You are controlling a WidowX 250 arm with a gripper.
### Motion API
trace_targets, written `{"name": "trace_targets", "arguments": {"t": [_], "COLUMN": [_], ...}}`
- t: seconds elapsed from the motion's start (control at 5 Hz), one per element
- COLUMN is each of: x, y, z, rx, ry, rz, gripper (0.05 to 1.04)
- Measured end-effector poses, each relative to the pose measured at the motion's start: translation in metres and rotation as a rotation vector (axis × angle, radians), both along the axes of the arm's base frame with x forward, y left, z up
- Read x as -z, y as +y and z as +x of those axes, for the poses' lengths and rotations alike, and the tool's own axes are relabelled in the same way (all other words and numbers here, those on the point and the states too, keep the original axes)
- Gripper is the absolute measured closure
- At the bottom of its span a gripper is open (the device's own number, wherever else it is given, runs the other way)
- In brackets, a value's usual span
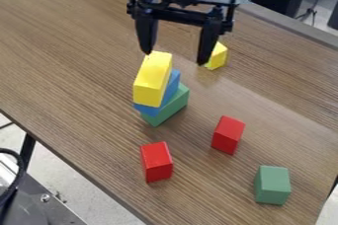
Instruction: Move the yellow rectangle to the table
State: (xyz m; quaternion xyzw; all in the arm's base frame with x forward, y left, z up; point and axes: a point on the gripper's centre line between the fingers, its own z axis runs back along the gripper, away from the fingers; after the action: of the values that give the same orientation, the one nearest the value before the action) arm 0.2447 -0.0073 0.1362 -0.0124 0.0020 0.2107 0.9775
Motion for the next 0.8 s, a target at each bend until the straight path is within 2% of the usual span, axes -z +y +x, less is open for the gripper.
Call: {"name": "trace_targets", "arguments": {"t": [0.8], "x": [0.015], "y": [0.025], "z": [-0.01], "rx": [-0.088], "ry": [0.077], "rz": [-0.052], "gripper": [0.083]}}
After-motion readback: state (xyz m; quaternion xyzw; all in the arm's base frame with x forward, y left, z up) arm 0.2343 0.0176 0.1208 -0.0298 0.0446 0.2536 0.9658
